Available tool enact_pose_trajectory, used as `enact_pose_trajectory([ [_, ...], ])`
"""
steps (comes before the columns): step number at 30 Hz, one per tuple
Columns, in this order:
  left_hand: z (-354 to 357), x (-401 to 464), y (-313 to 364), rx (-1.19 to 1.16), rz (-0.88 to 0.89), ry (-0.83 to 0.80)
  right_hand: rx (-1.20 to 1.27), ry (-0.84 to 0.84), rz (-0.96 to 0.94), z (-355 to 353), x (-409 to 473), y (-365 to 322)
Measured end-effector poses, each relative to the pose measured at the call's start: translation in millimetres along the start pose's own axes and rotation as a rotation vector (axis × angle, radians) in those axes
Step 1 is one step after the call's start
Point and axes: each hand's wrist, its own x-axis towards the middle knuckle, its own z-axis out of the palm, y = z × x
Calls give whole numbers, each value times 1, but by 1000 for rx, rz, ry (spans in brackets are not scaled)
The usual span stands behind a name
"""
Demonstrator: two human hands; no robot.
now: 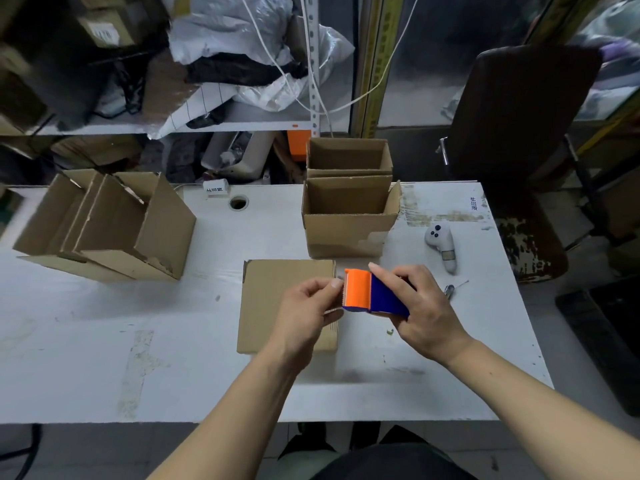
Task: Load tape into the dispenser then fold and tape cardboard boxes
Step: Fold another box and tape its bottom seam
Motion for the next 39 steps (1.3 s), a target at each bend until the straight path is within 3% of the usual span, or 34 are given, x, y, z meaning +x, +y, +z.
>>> enact_pose_trajectory([
  [6, 0, 2, -8, 285, 155, 227, -87, 17, -70, 3, 1, -5],
  [18, -36, 3, 14, 386, 226, 300, -325, 4, -88, -9, -12, 33],
  [20, -29, 3, 12, 511, 289, 335, -399, 41, -111, -4, -8, 23],
  [21, -24, 4, 10, 679, 394, 370, -449, 41, -116, 2, -4, 14],
  [22, -16, 3, 6, 852, 566, 400, -496, 6, -89, 8, 1, 6],
  [24, 5, 1, -3, 1137, 823, 379, -571, -219, 105, 19, 8, -4],
  [26, 13, 2, -1, 1247, 912, 372, -597, -518, 348, 24, 5, 6],
  [28, 8, 3, 8, 1161, 794, 387, -341, -669, 595, 26, 0, 25],
  [31, -5, 1, 20, 960, 461, 271, 210, -671, 862, 32, -12, 33],
  [33, -6, -3, 24, 859, 388, 212, 235, -650, 921, 44, -20, 41],
  [35, -7, -3, 25, 817, 348, 151, 86, -713, 922, 53, -23, 48],
  [37, -7, -3, 23, 795, 306, 109, -9, -613, 865, 49, -14, 40],
  [39, -7, -4, 23, 714, 276, 77, 315, -332, 763, 31, 4, 17],
])
